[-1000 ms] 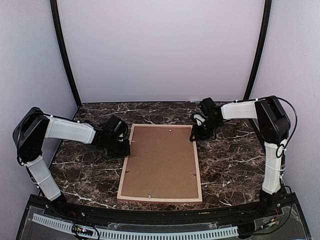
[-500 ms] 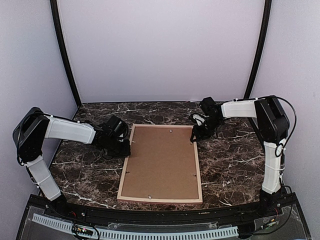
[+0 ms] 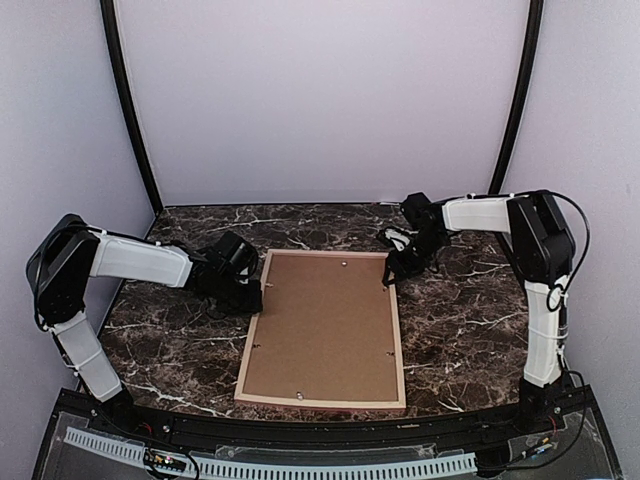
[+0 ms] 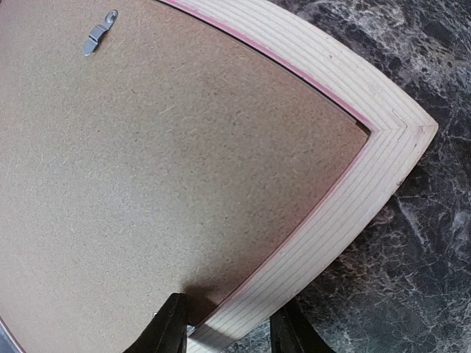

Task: Put the photo into the frame
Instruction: Press the fastener onto the backboard.

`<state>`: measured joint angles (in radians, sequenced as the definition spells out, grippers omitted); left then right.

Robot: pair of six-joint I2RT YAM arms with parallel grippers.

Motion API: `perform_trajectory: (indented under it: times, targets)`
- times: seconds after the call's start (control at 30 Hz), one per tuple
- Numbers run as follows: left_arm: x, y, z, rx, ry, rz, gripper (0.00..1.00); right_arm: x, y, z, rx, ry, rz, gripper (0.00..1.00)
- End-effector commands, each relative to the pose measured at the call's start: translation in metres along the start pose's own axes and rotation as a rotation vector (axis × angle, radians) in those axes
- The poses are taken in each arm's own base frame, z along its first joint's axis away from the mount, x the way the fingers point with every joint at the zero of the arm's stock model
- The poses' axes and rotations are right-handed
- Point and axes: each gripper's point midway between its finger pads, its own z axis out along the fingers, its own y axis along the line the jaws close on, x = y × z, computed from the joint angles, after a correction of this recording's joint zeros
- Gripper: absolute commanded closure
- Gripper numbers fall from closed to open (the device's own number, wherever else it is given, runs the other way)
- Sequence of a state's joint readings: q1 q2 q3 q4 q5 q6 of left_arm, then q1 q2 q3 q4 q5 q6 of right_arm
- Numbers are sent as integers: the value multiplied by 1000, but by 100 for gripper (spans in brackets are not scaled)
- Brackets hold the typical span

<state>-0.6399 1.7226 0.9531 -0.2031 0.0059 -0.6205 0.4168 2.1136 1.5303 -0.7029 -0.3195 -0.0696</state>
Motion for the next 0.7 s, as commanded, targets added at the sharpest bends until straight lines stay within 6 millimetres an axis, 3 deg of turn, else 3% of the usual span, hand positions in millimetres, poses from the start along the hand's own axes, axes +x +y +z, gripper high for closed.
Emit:
perform_trajectory:
  times: [0.0, 0.13, 0.47, 0.53, 0.67]
  targets:
    - [-7, -12, -7, 35, -2, 17, 100, 29, -8, 15, -36, 127, 36, 64]
    - [-7, -20, -11, 85, -3, 1, 97, 10, -8, 18, -63, 92, 58, 68]
    - [-18, -29, -19, 114, -20, -15, 57, -39, -8, 28, -116, 51, 33, 70]
    - [-21, -26, -20, 104, -25, -20, 46, -47, -7, 28, -127, 34, 17, 68]
    - [-35, -19, -25, 83, -67, -40, 35, -60, -8, 21, -110, 4, 5, 57]
